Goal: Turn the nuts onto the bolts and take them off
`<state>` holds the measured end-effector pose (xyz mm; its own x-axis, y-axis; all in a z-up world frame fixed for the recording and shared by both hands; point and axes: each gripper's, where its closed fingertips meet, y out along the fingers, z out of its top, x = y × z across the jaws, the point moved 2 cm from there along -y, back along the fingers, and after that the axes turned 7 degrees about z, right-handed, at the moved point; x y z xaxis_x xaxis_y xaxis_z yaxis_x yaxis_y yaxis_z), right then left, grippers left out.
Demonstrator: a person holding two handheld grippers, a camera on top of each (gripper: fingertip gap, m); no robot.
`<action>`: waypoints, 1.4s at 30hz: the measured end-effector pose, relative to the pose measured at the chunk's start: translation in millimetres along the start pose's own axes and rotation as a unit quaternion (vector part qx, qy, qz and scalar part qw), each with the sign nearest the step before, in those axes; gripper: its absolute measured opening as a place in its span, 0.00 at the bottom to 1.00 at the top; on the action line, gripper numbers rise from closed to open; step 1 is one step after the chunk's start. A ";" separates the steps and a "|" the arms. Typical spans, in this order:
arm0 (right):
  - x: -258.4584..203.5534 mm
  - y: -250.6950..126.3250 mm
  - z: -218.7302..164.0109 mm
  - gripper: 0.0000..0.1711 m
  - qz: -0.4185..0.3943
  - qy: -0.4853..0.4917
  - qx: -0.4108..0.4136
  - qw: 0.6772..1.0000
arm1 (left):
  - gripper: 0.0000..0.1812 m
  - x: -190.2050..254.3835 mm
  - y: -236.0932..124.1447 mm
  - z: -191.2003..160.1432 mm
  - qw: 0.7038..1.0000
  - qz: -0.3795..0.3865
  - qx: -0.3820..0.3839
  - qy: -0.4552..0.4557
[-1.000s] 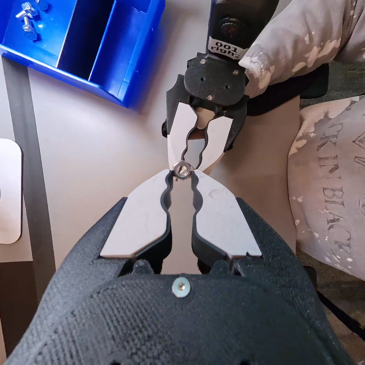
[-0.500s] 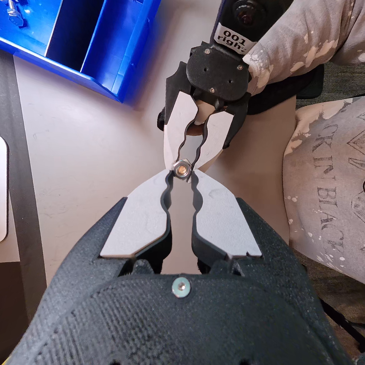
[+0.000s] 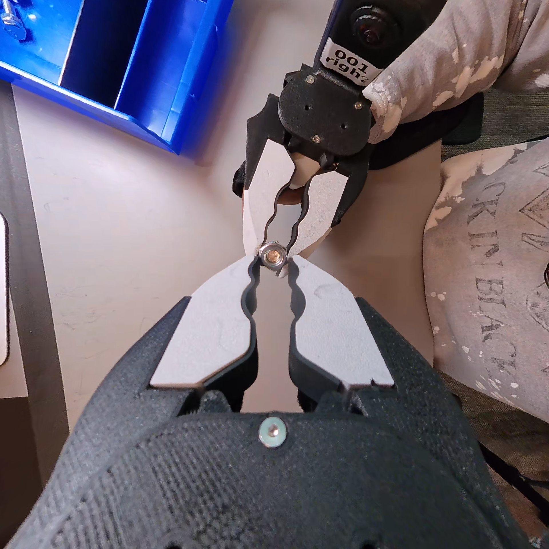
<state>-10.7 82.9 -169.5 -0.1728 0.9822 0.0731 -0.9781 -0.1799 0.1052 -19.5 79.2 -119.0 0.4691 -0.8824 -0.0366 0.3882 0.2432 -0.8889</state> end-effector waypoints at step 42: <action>-11.5 -11.5 43.1 0.11 0.031 0.022 0.111 0.993 | 0.14 -4.5 -25.8 2.9 0.861 0.018 0.495 -0.118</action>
<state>7.5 71.4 -128.7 -0.2416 0.9694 0.0430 -0.9162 -0.2425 0.3190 -29.4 78.1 -94.6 0.5975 -0.7892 0.1420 0.8010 0.5955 -0.0610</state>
